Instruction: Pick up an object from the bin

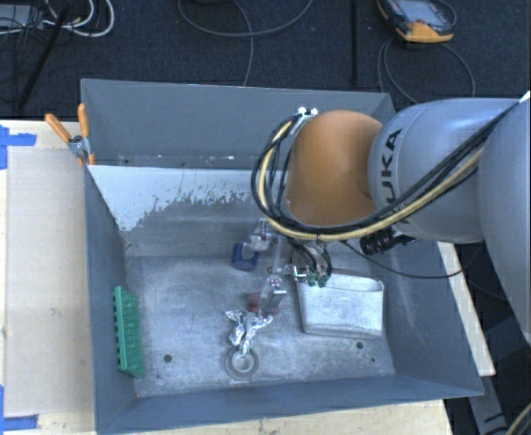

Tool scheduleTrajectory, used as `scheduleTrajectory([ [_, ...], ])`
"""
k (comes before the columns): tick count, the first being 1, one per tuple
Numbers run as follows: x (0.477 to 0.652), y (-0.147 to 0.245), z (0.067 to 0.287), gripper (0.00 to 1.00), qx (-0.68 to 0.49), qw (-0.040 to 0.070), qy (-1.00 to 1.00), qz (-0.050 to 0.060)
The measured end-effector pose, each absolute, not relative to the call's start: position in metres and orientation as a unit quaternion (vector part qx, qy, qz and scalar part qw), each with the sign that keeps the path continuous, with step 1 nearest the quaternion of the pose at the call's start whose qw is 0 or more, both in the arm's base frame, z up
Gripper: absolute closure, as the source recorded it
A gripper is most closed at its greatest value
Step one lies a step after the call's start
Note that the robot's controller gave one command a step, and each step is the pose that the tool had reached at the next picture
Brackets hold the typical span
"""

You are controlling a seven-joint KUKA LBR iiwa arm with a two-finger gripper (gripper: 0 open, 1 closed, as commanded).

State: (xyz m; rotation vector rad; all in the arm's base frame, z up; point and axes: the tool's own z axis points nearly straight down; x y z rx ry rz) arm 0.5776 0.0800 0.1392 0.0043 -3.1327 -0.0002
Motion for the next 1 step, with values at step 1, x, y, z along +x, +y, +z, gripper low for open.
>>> scheduleTrajectory([
  [1,0.5587,0.0503,0.0720,0.00,0.135,-0.001,-0.991,-0.001],
])
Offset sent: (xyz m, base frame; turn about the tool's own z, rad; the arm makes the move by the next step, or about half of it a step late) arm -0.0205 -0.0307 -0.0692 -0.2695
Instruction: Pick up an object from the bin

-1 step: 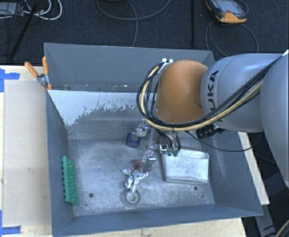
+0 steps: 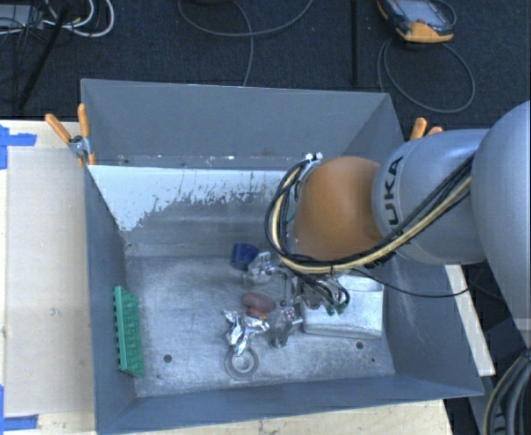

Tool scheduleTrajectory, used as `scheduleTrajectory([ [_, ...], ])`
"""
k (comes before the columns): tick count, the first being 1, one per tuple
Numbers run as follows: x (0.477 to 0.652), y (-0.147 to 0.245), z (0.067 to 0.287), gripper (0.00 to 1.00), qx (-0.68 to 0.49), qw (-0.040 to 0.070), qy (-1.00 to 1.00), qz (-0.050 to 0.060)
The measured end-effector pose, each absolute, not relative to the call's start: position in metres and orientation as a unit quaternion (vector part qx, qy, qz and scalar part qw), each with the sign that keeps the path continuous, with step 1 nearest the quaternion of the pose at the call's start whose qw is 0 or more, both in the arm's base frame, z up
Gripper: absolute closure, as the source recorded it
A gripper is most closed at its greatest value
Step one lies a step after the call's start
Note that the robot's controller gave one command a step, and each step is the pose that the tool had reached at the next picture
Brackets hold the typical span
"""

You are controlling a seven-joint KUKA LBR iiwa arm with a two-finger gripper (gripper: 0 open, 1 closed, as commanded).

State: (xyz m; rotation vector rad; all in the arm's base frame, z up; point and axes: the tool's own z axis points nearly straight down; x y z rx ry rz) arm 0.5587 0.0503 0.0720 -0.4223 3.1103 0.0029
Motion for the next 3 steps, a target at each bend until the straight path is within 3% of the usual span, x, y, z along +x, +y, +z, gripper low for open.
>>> scheduleTrajectory([
  [1,0.525,0.079,0.072,0.00,-0.205,0.003,0.979,0.000],
  [2,0.527,0.080,0.075,1.00,-0.202,0.005,0.979,0.001],
  [3,0.537,0.068,0.228,1.00,-0.244,0.005,0.970,0.000],
])
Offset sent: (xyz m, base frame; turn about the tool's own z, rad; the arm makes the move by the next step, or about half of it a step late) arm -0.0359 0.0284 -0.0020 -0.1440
